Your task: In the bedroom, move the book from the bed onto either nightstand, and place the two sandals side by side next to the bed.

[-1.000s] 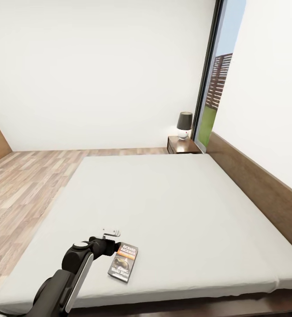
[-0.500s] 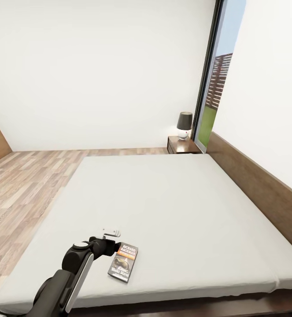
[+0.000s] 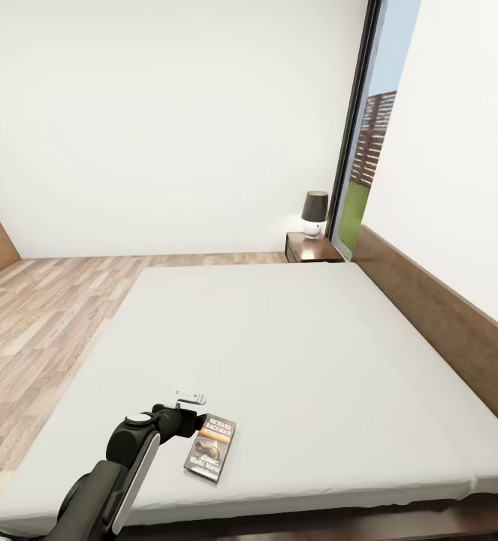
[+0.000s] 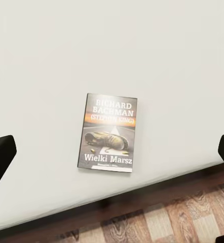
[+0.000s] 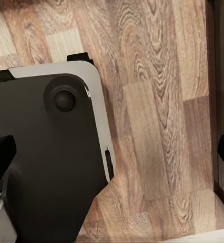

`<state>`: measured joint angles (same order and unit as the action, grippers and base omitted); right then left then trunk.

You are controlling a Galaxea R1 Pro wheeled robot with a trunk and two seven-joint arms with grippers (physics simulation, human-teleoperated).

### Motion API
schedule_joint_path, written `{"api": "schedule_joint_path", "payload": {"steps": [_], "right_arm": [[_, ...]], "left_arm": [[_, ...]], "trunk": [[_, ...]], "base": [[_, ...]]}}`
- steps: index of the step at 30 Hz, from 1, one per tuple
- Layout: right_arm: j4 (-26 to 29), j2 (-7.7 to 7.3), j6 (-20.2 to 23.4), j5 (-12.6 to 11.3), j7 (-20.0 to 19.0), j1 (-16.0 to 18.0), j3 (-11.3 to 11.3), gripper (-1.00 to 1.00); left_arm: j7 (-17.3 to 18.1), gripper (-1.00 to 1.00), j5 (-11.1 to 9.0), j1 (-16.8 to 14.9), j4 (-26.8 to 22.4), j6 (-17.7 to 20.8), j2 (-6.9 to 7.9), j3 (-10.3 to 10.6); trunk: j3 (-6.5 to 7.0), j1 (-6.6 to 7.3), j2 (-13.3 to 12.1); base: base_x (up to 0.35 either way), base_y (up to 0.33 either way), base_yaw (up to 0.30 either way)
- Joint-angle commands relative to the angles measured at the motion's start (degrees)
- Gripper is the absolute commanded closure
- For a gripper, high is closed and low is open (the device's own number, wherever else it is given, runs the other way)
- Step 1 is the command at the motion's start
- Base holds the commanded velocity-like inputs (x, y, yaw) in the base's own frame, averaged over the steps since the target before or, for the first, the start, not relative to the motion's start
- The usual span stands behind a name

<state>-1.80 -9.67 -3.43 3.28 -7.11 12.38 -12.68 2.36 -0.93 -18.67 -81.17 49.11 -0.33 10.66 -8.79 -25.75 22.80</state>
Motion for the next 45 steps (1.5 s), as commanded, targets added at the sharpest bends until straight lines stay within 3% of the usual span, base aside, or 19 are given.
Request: {"api": "schedule_joint_path", "payload": {"steps": [1, 27, 45], "right_arm": [[-0.2, -0.01, -0.4, 0.3, -0.2, 0.0, -0.5, -1.0], [-0.3, 0.37, -0.4, 0.6, -0.2, -0.2, -0.3, -1.0], [-0.3, 0.4, -0.4, 0.6, -0.2, -0.2, -0.4, -1.0]], "left_arm": [[0.1, -1.0, -0.1, 0.0, 0.0, 0.3, -0.02, 0.0], [0.1, -1.0, -0.1, -0.1, 0.0, 0.2, -0.02, -0.1], [0.0, -1.0, 0.0, -0.1, 0.0, 0.1, -0.09, 0.0]], "trunk": [[-0.12, -0.03, 0.1], [-0.12, -0.03, 0.1], [-0.12, -0.03, 0.1]], "base": [[0.027, 0.0, 0.0], [0.15, 0.014, 0.0], [0.032, 0.0, 0.0]]}}
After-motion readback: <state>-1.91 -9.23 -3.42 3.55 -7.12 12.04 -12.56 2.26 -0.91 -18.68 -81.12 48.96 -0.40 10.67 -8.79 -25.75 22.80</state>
